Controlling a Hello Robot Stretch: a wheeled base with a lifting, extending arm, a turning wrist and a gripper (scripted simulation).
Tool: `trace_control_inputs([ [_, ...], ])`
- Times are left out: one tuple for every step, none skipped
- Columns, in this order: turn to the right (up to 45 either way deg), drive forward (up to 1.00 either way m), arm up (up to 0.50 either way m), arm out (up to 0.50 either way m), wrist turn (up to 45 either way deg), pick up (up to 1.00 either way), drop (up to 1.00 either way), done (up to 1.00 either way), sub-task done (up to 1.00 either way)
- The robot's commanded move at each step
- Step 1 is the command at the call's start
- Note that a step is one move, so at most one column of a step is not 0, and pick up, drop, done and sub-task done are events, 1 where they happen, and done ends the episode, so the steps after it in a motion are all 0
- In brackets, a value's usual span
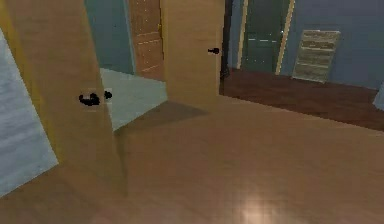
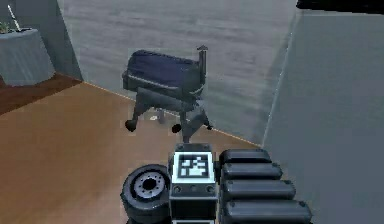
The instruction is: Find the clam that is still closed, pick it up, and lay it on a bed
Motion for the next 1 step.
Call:
trace_control_inputs([
  [0.0, 1.00, 0.00, 0.00, 0.0, 0.00, 0.00, 0.00, 0.00],
])
